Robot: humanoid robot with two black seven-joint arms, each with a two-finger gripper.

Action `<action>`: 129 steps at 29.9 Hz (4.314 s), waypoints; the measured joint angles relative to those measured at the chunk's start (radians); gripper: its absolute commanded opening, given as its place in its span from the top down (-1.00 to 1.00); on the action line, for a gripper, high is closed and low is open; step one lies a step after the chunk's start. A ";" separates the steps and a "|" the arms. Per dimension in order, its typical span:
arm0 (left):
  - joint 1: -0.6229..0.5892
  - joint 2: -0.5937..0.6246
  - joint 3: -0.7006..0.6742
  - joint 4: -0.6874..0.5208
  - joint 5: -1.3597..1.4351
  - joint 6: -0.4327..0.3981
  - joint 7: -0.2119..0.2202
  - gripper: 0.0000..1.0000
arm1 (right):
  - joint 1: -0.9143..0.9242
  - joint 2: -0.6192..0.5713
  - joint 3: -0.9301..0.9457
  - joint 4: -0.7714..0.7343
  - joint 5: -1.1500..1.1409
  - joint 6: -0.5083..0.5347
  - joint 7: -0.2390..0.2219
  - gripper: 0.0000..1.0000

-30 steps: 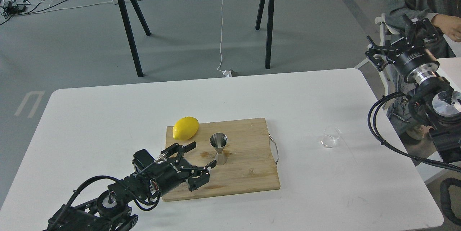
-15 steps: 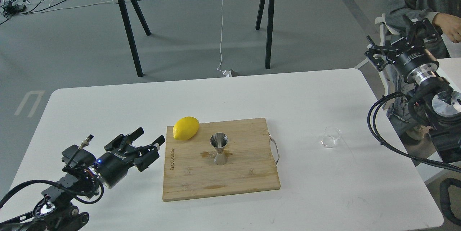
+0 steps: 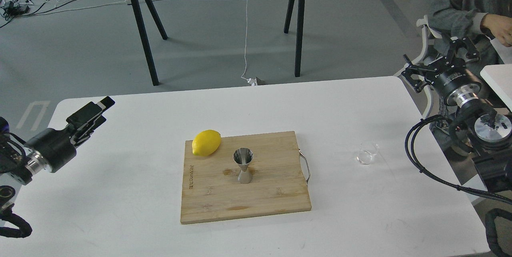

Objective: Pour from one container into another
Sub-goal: 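Withdraw the left gripper away from the cutting board, then move the right gripper down to the clear glass cup, then grasp the clear glass cup with the right gripper and lift it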

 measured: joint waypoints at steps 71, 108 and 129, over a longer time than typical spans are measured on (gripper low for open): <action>0.021 -0.018 -0.042 0.089 -0.336 -0.122 0.000 -0.96 | -0.428 0.078 0.031 0.702 0.350 -0.955 0.012 -0.97; 0.030 -0.029 -0.043 0.096 -0.336 -0.122 0.000 -0.96 | -0.436 0.172 0.025 0.568 0.242 -0.930 0.005 -0.97; 0.030 -0.053 -0.042 0.115 -0.336 -0.122 0.000 -0.96 | -0.399 0.184 0.026 0.501 0.229 -0.877 0.005 -0.85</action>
